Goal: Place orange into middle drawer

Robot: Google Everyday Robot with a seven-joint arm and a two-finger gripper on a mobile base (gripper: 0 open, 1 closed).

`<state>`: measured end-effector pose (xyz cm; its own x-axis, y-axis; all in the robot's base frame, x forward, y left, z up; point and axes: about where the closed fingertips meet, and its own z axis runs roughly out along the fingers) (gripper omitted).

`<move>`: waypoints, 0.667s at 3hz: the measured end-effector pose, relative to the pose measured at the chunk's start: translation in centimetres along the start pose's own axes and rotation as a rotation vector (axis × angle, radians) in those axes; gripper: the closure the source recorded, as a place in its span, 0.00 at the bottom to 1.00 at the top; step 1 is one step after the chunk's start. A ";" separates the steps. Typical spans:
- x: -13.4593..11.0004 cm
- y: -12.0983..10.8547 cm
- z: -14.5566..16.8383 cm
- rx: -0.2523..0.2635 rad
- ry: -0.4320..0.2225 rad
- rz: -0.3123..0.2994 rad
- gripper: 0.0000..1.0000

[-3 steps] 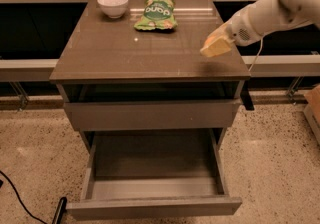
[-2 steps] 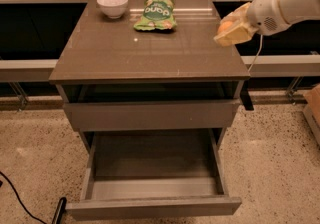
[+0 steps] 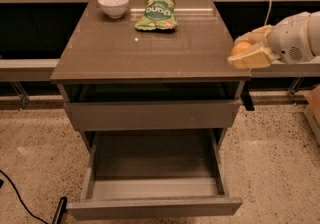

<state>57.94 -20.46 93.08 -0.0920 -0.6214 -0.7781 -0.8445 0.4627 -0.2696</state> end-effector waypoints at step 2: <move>3.2 5.3 7.5 -0.127 -0.168 0.084 1.00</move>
Offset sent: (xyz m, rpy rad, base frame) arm -0.0611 0.1317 -0.1548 0.4635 0.0710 0.2821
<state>57.13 -15.19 84.90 -0.0843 -0.4652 -0.8812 -0.8983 0.4182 -0.1349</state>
